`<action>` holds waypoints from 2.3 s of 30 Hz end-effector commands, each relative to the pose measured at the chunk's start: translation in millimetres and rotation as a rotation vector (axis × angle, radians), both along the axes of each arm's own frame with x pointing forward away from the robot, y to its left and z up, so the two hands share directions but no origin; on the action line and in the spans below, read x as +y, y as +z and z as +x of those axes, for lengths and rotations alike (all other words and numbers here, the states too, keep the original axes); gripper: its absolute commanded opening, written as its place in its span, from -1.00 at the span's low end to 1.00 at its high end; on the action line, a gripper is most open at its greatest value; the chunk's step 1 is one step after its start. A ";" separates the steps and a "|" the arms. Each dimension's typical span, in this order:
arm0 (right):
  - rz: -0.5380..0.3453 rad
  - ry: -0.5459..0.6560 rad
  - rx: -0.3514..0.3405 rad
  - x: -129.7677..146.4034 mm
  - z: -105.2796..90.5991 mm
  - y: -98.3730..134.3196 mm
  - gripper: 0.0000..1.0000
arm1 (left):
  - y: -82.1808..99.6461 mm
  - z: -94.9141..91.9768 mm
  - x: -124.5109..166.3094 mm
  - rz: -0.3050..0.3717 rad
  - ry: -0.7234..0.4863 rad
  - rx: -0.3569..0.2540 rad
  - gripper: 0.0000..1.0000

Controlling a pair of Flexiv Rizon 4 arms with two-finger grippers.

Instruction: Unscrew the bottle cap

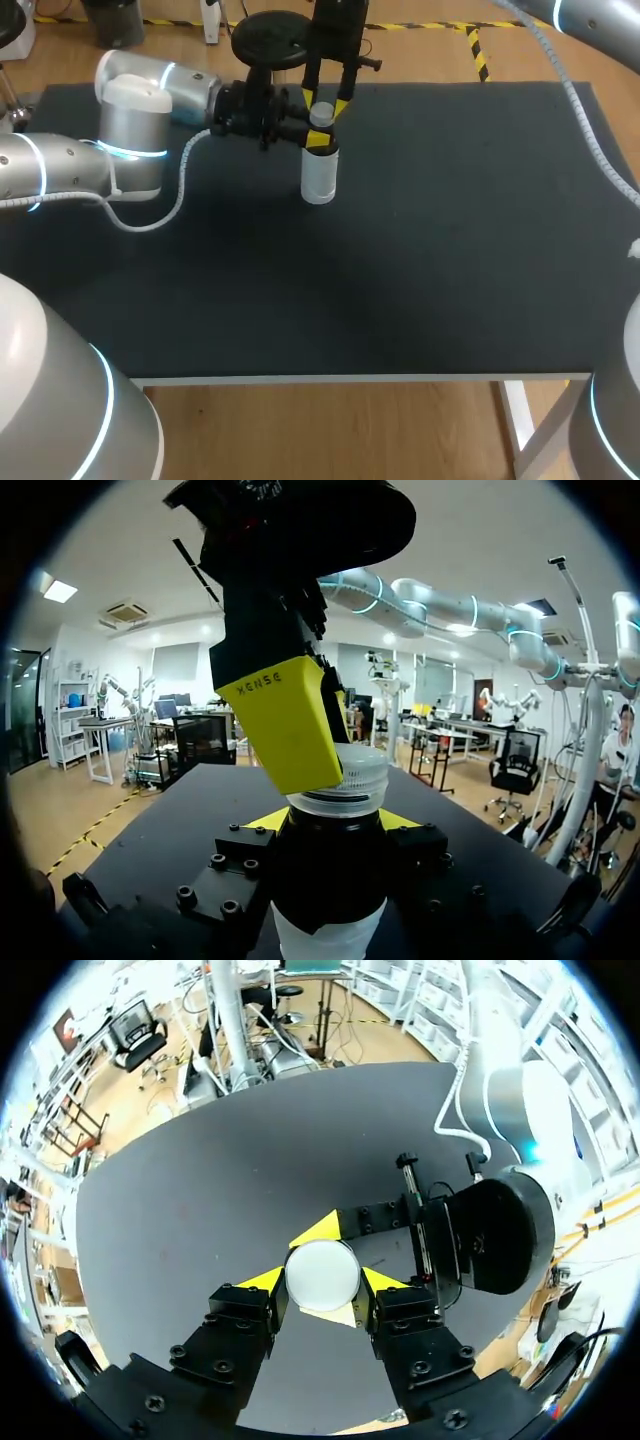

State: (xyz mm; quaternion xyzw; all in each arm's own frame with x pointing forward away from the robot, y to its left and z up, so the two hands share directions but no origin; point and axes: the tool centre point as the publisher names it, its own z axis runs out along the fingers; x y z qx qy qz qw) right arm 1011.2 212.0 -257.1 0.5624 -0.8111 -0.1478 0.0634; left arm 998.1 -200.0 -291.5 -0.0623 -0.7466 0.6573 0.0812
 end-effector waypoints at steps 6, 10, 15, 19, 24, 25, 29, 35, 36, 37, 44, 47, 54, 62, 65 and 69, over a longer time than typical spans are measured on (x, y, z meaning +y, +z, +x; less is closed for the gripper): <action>-0.046 -0.045 -0.018 1.8 -0.8 -0.8 1.00 | -1.3 3.2 -0.2 0.000 -0.003 0.001 -1.00; -0.050 -0.122 -0.005 2.3 -0.8 1.0 1.00 | -1.3 3.2 -0.2 0.000 -0.003 0.001 -1.00; -0.145 -0.413 -0.043 -0.4 4.0 4.8 1.00 | -1.3 3.2 -0.2 0.000 -0.003 0.001 -1.00; -0.157 -0.611 -0.021 -3.1 5.5 9.6 1.00 | -1.3 3.2 -0.2 0.000 -0.003 0.001 -1.00; -0.165 -0.851 -0.010 -7.7 9.0 11.7 1.00 | -1.3 3.2 -0.2 0.000 -0.003 0.001 -1.00; -0.159 -0.872 -0.002 -7.8 8.9 12.5 1.00 | -1.3 3.2 -0.2 0.000 -0.003 0.001 -1.00; -0.148 -0.946 0.012 -6.6 6.8 15.1 1.00 | -1.3 3.2 -0.2 0.000 -0.003 0.001 -1.00; -0.141 -1.020 0.045 -5.6 1.3 10.4 1.00 | -1.3 3.2 -0.2 0.000 -0.003 0.001 -1.00; -0.149 -1.027 0.050 -6.2 1.6 9.8 1.00 | -1.3 3.2 -0.2 0.000 -0.003 0.001 -1.00; -0.146 -1.030 0.056 -6.6 2.0 8.3 1.00 | -1.3 3.2 -0.2 0.000 -0.003 0.001 -1.00; -0.155 -1.039 0.064 -5.8 -1.0 3.7 1.00 | -1.3 3.2 -0.2 0.000 -0.003 0.001 -1.00; -0.158 -1.032 0.067 -5.3 -2.0 3.1 1.00 | -1.3 3.2 -0.2 0.000 -0.003 0.001 -1.00; -0.160 -1.030 0.060 -6.1 -0.7 4.3 1.00 | -1.3 3.2 -0.2 0.000 -0.003 0.001 -1.00; -0.160 -1.024 0.041 -5.0 -1.2 4.5 -0.07 | -1.3 3.2 -0.2 0.000 -0.003 0.001 -1.00; -0.164 -1.023 0.037 -5.1 -1.3 4.4 -0.56 | -1.3 3.2 -0.2 0.000 -0.003 0.001 -1.00; -0.168 -1.017 0.034 -5.4 -1.4 3.9 -1.00 | -1.3 3.2 -0.2 0.000 -0.003 0.001 -1.00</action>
